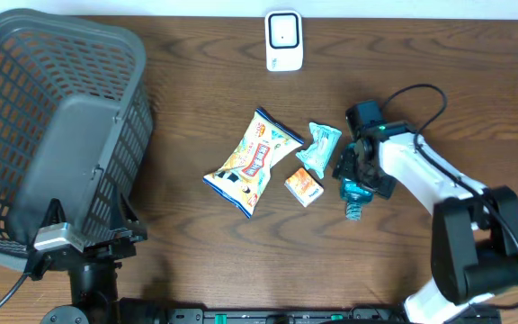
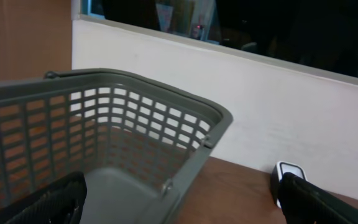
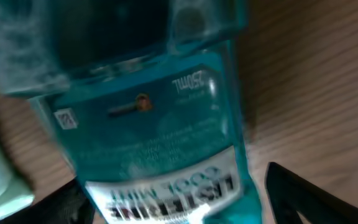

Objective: Scan the item barcode

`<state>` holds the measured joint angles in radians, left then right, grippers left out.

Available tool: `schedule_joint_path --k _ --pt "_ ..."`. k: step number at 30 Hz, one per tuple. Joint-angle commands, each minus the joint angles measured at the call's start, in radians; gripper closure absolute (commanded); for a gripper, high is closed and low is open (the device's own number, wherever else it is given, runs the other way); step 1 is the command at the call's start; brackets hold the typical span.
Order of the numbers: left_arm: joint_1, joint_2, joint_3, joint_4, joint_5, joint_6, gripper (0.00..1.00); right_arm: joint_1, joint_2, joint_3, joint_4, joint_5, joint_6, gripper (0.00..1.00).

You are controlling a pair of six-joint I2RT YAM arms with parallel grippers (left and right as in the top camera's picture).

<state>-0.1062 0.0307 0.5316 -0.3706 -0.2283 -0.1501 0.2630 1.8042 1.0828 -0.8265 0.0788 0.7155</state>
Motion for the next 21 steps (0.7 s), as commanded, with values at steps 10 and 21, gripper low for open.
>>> schedule_joint_path --k 10,21 --pt "0.002 0.025 -0.045 0.104 -0.082 0.172 0.02 0.0 0.054 0.007 0.004 0.028 0.001 0.07" --pt "0.002 0.025 0.051 0.353 -0.005 0.396 0.02 0.001 0.054 0.007 0.005 0.024 -0.025 0.03"
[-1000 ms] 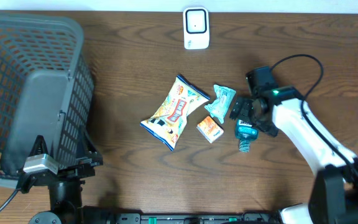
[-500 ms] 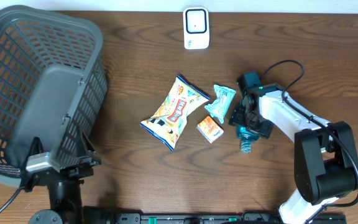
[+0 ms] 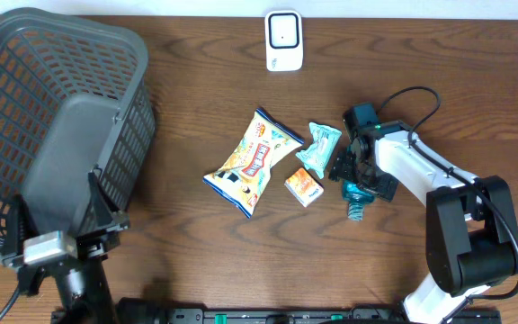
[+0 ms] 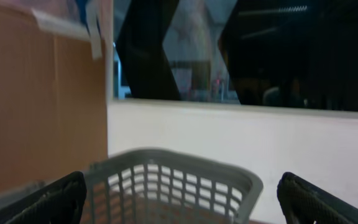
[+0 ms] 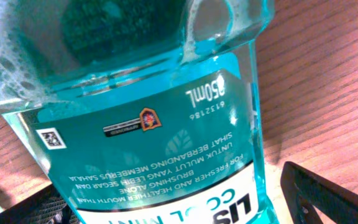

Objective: Scan the item barcode

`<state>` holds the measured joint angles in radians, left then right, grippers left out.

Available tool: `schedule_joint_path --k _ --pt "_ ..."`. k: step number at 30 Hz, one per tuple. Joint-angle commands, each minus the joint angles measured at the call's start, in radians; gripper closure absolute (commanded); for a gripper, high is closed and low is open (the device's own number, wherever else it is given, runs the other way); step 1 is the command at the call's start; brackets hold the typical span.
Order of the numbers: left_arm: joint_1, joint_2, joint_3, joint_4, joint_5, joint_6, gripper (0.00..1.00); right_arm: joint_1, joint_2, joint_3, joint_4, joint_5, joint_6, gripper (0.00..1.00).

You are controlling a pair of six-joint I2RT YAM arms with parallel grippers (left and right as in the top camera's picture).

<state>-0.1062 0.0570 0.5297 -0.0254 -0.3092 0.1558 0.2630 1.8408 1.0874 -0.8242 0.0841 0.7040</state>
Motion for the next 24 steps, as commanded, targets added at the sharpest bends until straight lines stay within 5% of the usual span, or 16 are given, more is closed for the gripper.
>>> schedule_joint_path --k 1,7,14,24 --pt "0.002 -0.002 0.062 0.007 0.169 0.125 0.02 0.001 0.017 0.003 0.003 0.018 -0.013 0.03" --pt "0.002 0.023 0.068 -0.037 0.838 0.156 0.02 0.001 0.017 0.003 0.01 0.009 -0.013 0.03" --pt "0.002 0.2 0.036 -0.216 0.84 0.116 0.02 0.011 0.017 0.003 0.006 -0.008 -0.013 0.03" --pt "0.002 0.537 0.03 -0.157 0.782 0.116 0.02 0.015 0.017 0.003 0.009 -0.008 -0.013 0.02"
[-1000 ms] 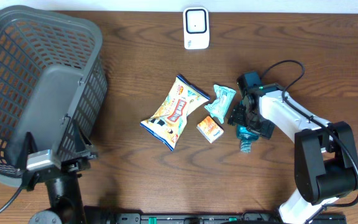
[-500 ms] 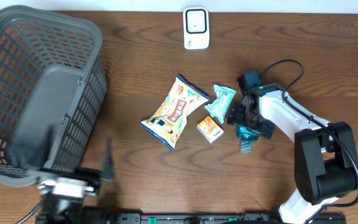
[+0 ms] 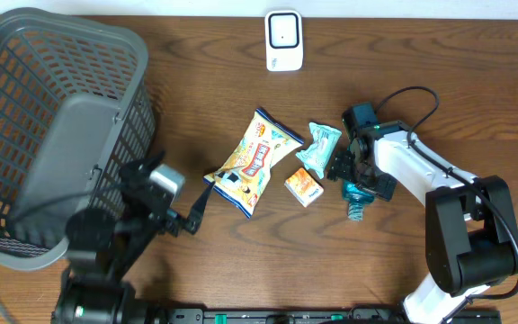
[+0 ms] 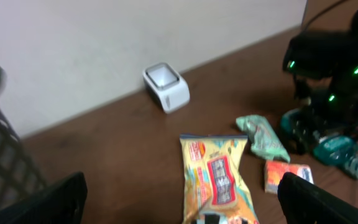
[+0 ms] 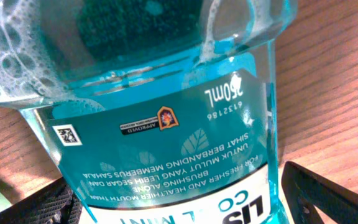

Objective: Scan the item barcode

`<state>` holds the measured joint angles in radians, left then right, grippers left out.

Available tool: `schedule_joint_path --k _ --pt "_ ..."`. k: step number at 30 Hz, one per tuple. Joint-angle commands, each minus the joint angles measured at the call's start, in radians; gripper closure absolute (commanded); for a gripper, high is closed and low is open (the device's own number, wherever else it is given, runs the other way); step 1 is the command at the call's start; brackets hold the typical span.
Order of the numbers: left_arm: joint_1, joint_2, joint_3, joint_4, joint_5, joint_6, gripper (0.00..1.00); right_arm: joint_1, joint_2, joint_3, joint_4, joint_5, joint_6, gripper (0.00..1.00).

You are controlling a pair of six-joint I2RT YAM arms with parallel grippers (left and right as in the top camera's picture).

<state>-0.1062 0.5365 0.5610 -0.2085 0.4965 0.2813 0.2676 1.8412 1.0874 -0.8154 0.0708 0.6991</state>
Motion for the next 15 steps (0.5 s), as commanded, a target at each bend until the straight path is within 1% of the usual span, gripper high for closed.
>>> schedule_joint_path --k 1,6,9,11,13,15 --pt "0.002 0.093 -0.001 0.053 -0.042 -0.01 0.02 0.01 0.017 0.003 0.001 0.005 -0.008 0.03" --pt "0.002 0.238 -0.001 0.218 -0.064 -0.027 0.02 0.01 0.017 0.003 0.001 0.005 -0.008 0.02" --pt "0.002 0.338 -0.001 0.338 -0.093 -0.101 0.02 0.01 0.017 0.003 0.001 0.005 -0.008 0.03" --pt "0.002 0.402 -0.001 0.399 -0.167 -0.172 0.02 0.01 0.017 0.003 0.001 0.005 -0.008 0.02" --pt "0.003 0.455 -0.001 0.438 -0.274 -0.237 0.02 0.01 0.017 0.003 -0.005 0.005 -0.008 0.02" --pt "0.003 0.489 -0.001 0.46 -0.378 -0.267 0.02 0.01 0.017 0.003 -0.013 0.005 -0.009 0.02"
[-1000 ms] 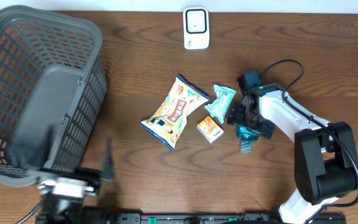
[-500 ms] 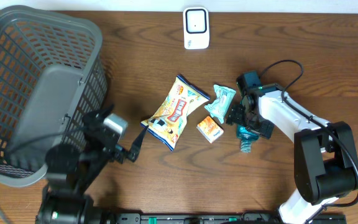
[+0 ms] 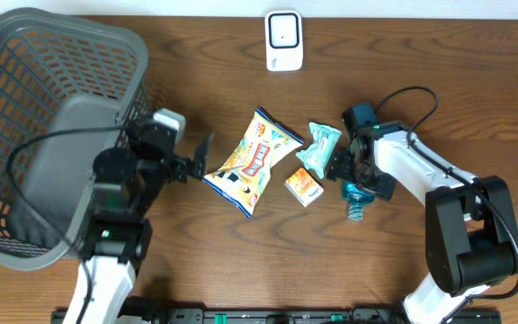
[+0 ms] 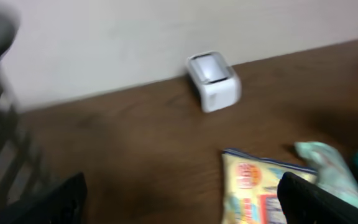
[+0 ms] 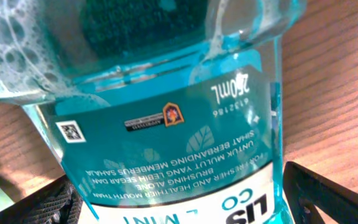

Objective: Scan the item barcode

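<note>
A teal mouthwash bottle (image 3: pixel 354 196) lies on the table right of centre. It fills the right wrist view (image 5: pixel 166 124) with its label upside down. My right gripper (image 3: pixel 360 178) is over the bottle and open, one finger on each side of it (image 5: pixel 182 205). My left gripper (image 3: pixel 200 155) hangs open and empty just left of the yellow snack bag (image 3: pixel 252 162). The left wrist view shows the left gripper (image 4: pixel 180 202), the snack bag (image 4: pixel 269 186) and the white scanner (image 4: pixel 213 81) by the wall. The scanner (image 3: pixel 283 40) stands at the table's far edge.
A grey mesh basket (image 3: pixel 25 81) takes up the left side, close behind the left arm. A small mint-green packet (image 3: pixel 320 147) and a small orange box (image 3: pixel 304 187) lie between the snack bag and the bottle. A black cable (image 3: pixel 421 99) loops over the right arm.
My left gripper has moved away from the front edge and now sits level with the snack bag's left side. Its camera has turned toward the scanner. The right gripper stays at the bottle.
At first my left arm was parked at the front left under the basket, its camera on the basket and wall. Later it stood over the table facing the items, and now beside the snack bag. The right fingers first looked closer together around the bottle, then stayed wider apart.
</note>
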`<state>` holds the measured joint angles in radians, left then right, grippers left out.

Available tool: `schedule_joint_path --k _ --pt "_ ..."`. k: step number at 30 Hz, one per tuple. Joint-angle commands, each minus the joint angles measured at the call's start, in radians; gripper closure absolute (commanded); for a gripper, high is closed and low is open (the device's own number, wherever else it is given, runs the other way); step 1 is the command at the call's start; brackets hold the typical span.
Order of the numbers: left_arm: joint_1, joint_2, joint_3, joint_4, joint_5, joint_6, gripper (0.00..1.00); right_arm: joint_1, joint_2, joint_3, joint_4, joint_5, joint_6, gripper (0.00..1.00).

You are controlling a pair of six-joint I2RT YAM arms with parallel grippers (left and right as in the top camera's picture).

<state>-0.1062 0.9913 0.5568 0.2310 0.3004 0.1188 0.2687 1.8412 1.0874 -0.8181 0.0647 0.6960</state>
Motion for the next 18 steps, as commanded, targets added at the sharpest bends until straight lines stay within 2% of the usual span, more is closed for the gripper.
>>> schedule_joint_path --k 1,9,12,18 --pt "0.003 0.042 0.003 0.027 -0.223 -0.107 0.02 0.009 0.017 0.003 -0.014 0.011 -0.009 0.02" --pt "0.005 -0.05 0.003 0.029 -0.422 -0.105 0.02 0.009 0.017 0.003 -0.01 0.012 -0.024 0.01" --pt "0.01 -0.108 0.003 0.029 -0.473 -0.045 0.02 0.009 0.017 0.003 -0.012 0.012 -0.025 0.01" --pt "0.056 -0.133 0.003 0.017 -0.451 -0.023 0.02 0.009 0.017 0.003 -0.011 0.011 -0.025 0.01"
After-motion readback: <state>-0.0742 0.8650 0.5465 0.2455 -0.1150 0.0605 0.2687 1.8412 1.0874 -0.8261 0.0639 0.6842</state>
